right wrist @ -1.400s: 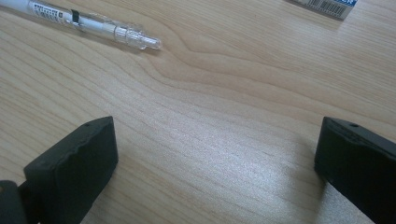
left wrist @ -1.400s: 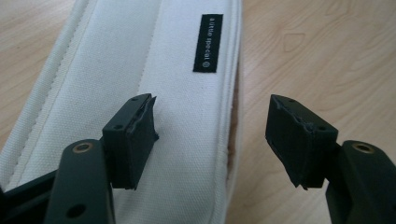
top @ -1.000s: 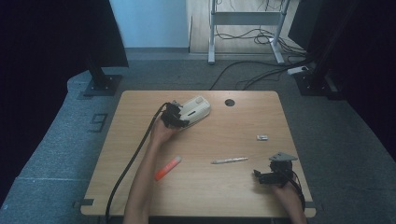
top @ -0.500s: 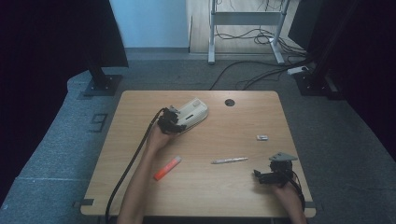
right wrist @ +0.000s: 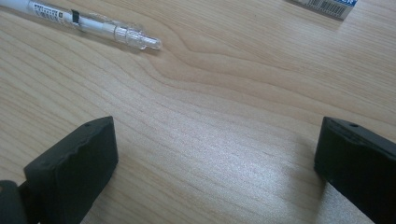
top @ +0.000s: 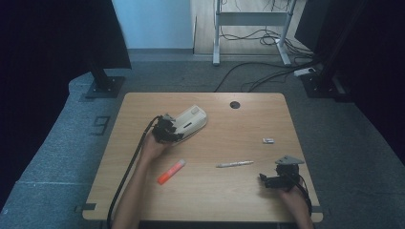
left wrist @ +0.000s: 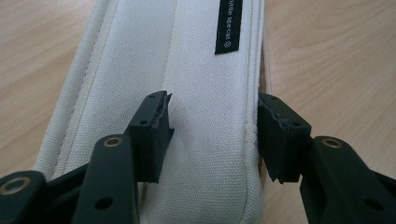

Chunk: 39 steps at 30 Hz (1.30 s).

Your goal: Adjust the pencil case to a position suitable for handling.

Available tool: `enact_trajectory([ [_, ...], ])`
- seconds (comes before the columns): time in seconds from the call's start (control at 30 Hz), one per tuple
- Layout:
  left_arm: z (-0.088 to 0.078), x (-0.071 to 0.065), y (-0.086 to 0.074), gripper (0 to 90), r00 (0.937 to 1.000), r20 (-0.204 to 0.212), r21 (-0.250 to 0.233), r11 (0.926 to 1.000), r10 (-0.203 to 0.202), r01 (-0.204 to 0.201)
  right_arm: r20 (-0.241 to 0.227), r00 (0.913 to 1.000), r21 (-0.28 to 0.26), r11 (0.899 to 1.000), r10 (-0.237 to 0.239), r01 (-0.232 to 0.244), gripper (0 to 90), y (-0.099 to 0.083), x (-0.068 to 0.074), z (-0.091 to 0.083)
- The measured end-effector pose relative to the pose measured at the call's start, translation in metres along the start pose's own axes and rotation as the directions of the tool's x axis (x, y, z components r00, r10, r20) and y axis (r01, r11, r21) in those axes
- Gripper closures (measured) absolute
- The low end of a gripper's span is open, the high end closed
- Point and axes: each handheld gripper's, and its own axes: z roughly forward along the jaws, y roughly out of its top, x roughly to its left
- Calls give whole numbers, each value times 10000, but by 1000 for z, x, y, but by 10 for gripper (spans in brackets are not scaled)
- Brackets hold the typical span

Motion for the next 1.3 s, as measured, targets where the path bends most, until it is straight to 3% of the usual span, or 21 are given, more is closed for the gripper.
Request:
enact_trajectory([
  [0.17, -9, -4, -10, 472, 10000, -12, 103, 9999, 18, -18, 0, 10000, 2, 10000, 2, -2, 0, 0, 0, 0],
  [0.47, -22, -10, -29, 469, 9983, 284, -217, 9984, -517, 523, 0, 10000, 2, 10000, 2, -2, 0, 0, 0, 0],
  [0.57, -28, -11, -34, 469, 9986, 383, -107, 9993, -360, 365, 1, 10000, -1, 10000, 2, -2, 0, 0, 0, 0],
  [1.07, -50, -25, -71, 487, 9976, 594, -753, 9964, -357, 401, 2, 10000, 2, 10000, 3, -3, 0, 0, 0, 0],
  [1.3, -51, -30, -77, 507, 9996, 237, -1015, 9946, -183, 207, 3, 10000, 0, 10000, 5, -5, 0, 0, 0, 0],
])
